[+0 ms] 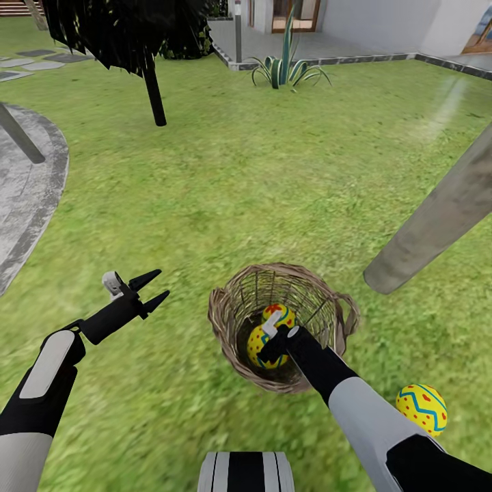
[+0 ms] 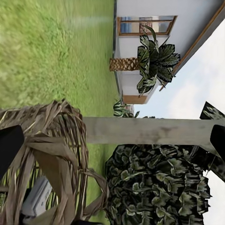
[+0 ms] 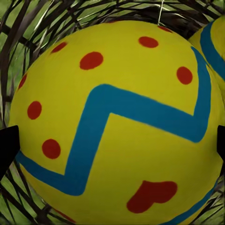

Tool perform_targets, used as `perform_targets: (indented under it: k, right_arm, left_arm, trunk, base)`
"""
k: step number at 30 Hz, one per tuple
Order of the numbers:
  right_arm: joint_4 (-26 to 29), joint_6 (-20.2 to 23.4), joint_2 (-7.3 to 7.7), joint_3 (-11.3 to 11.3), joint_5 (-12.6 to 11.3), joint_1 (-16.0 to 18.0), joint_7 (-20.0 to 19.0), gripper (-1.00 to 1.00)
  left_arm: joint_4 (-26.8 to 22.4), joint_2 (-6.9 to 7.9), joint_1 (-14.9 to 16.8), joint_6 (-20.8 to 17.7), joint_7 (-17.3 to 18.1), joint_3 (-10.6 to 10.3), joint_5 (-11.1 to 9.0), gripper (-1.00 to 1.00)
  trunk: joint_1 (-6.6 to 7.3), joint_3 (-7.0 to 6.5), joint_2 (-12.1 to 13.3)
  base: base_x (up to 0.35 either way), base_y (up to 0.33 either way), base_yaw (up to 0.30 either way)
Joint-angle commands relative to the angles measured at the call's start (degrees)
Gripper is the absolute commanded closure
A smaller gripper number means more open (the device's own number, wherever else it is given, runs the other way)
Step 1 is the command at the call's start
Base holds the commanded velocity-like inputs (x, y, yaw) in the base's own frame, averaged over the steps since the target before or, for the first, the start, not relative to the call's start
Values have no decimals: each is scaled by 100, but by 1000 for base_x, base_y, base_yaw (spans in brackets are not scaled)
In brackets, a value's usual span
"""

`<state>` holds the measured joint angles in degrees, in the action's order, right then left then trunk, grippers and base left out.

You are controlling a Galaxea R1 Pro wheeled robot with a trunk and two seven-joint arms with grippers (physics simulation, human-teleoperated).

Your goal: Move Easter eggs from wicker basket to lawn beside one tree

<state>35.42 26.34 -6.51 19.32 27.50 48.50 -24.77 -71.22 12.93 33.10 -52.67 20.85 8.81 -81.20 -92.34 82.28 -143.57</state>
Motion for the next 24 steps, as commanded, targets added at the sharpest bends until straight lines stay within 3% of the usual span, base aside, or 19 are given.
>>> perform_targets:
  k: [1, 12, 24]
  right_arm:
    - [43, 22, 0, 2, 71, 2, -37, 100]
    - [98, 187, 0, 9, 73, 2, -37, 100]
    - [97, 187, 0, 10, 72, 2, -37, 100]
  left_arm:
    - [2, -1, 3, -27, 25, 7, 17, -100]
    - [18, -9, 0, -24, 25, 7, 17, -100]
    - [-14, -9, -6, -27, 25, 4, 17, -100]
  trunk:
    - [1, 4, -1]
    - [1, 4, -1]
    - [32, -262, 15]
  base:
    - [0, 0, 0]
    - [0, 0, 0]
    - [0, 0, 0]
